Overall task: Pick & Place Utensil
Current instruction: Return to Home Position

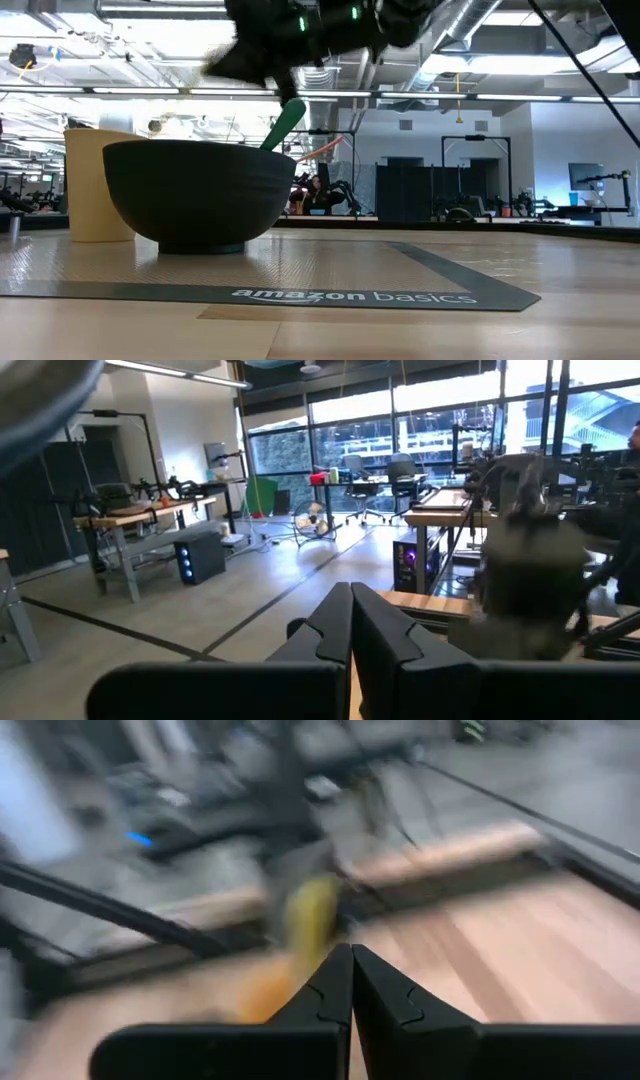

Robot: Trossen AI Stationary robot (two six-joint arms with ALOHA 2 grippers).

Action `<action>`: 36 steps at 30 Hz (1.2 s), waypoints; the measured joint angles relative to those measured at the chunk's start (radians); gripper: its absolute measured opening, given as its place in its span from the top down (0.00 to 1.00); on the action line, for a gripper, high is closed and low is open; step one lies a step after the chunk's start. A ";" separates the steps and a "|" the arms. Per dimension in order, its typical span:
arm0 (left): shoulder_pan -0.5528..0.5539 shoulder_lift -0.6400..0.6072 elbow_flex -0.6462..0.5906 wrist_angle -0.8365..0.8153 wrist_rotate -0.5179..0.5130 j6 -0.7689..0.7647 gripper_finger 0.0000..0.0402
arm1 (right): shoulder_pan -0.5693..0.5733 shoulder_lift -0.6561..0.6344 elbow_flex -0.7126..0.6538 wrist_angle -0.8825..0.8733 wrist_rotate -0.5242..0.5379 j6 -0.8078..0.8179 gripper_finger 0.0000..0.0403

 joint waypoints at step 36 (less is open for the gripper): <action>0.419 0.073 0.085 -0.291 0.879 -0.268 0.99 | -0.021 -0.861 -0.455 -0.313 0.021 -0.317 1.00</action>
